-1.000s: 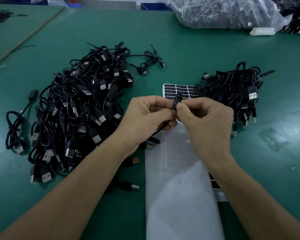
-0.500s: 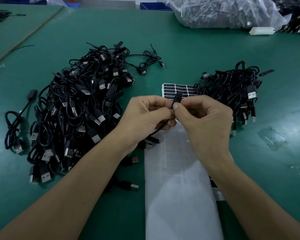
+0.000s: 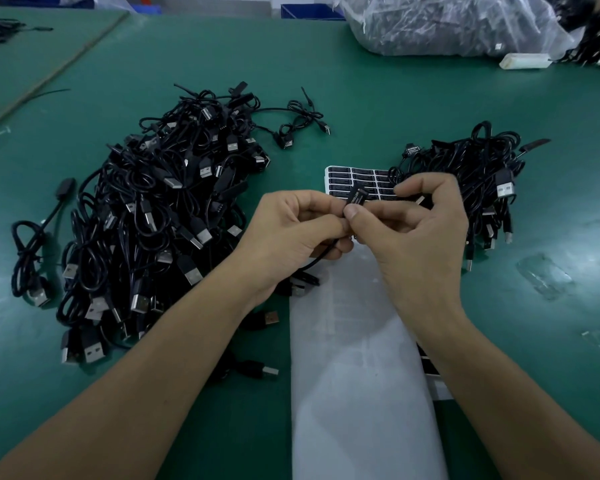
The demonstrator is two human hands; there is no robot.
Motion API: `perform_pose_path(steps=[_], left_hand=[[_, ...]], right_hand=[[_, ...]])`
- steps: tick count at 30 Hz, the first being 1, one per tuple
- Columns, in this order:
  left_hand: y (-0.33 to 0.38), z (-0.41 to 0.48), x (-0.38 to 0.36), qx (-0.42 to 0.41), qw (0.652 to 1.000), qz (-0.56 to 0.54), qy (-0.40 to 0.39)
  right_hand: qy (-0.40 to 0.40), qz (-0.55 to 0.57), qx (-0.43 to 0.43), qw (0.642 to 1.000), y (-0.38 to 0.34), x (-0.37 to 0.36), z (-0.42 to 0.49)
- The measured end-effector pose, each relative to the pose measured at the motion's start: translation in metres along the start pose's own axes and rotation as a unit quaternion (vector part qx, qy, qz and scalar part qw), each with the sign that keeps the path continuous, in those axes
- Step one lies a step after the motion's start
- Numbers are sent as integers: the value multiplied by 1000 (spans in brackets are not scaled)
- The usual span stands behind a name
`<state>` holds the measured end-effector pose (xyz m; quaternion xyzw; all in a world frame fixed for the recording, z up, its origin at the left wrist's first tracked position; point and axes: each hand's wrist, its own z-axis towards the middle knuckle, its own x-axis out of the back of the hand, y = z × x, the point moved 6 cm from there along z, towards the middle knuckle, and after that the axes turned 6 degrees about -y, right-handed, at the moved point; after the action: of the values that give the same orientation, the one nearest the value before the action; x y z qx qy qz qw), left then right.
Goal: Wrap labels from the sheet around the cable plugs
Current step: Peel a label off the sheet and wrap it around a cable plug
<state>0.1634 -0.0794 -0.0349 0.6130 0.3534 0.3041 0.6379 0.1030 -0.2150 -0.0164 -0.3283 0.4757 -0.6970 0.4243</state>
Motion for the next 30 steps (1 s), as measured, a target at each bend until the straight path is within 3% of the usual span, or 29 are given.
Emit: perform_pose_path(steps=[9, 21, 30], left_hand=[[-2, 2, 1, 5, 1000, -7, 4], [-4, 3, 2, 9, 1000, -20, 10], [-6, 4, 3, 11, 999, -34, 5]], right_hand=[[0, -38, -12, 999, 5, 1, 3], [-22, -93, 45, 994, -2, 0, 6], [-44, -1, -18, 999, 2, 2, 10]])
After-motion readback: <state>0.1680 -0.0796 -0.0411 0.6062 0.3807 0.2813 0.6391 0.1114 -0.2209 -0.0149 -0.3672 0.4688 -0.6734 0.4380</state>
